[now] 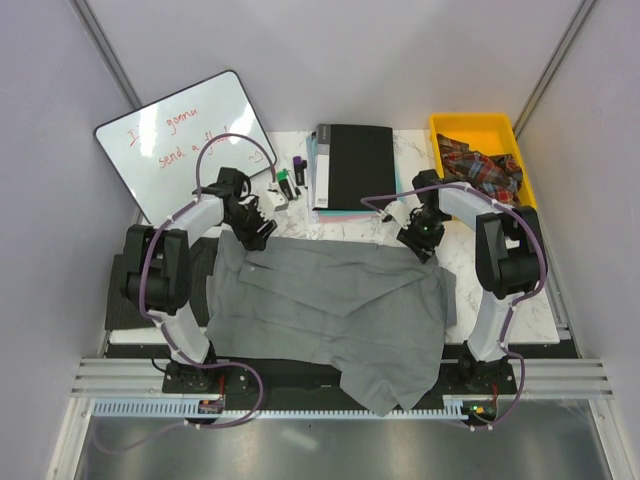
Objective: Fold and stack the long sleeve shirts
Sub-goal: Fold the shirt
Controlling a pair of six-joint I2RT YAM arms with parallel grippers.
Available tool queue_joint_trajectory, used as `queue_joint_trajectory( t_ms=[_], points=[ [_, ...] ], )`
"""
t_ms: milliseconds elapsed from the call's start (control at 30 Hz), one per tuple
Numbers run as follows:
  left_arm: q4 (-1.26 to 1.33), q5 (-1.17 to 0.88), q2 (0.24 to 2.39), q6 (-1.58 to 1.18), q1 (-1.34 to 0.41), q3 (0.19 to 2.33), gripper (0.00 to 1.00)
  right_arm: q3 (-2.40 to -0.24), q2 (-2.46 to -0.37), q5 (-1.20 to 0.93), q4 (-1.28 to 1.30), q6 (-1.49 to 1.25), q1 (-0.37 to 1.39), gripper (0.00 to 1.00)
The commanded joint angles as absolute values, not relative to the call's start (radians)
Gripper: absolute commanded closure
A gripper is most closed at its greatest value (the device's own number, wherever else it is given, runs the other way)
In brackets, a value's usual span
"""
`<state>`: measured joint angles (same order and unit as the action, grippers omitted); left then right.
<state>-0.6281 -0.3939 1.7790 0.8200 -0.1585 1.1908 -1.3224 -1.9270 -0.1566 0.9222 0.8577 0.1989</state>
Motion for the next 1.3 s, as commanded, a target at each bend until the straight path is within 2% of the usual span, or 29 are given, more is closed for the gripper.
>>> queue_joint_trajectory(
  t_ms=[0,67,167,200,433,467,500,567,600,733,1067,1267],
  points=[
    [-0.594,-0.380,1.801,0.882,-0.150,1.226,0.37,-1.298,-1.928,-0.161,0.882,0.867,0.207,0.52],
    [-0.584,-0.384,1.801,0.887,-0.146,1.236,0.37,-1.296,-1.919,-0.161,0.884,0.871,0.206,0.53],
    [-0.577,-0.356,1.819,0.917,-0.137,1.255,0.39,-1.299,-1.917,-0.155,0.884,0.873,0.207,0.61],
    [-0.577,-0.351,1.825,0.925,-0.126,1.261,0.42,-1.307,-1.919,-0.152,0.885,0.870,0.207,0.70],
    [-0.566,-0.327,1.850,1.003,-0.110,1.198,0.50,-1.318,-1.908,-0.129,0.885,0.870,0.206,1.00],
    [-0.568,-0.330,1.851,1.003,-0.110,1.190,0.53,-1.319,-1.904,-0.124,0.885,0.871,0.206,1.00],
    [-0.566,-0.334,1.853,1.003,-0.110,1.181,0.61,-1.321,-1.899,-0.114,0.885,0.871,0.207,1.00],
    [-0.560,-0.336,1.853,0.994,-0.110,1.174,0.70,-1.334,-1.881,-0.098,0.882,0.874,0.204,1.00],
    [-0.561,-0.336,1.853,0.991,-0.110,1.172,0.78,-1.342,-1.873,-0.088,0.881,0.876,0.203,1.00],
    [-0.555,-0.344,1.830,0.959,-0.110,1.181,0.97,-1.425,-1.858,-0.063,0.876,0.865,0.187,1.00],
    [-0.490,-0.402,1.755,0.856,-0.091,1.265,0.98,-1.675,-1.919,-0.029,0.871,0.847,0.149,1.00],
    [-0.419,-0.408,1.770,0.811,-0.084,1.331,0.98,-1.752,-1.970,-0.041,0.868,0.821,0.141,1.00]
  ],
)
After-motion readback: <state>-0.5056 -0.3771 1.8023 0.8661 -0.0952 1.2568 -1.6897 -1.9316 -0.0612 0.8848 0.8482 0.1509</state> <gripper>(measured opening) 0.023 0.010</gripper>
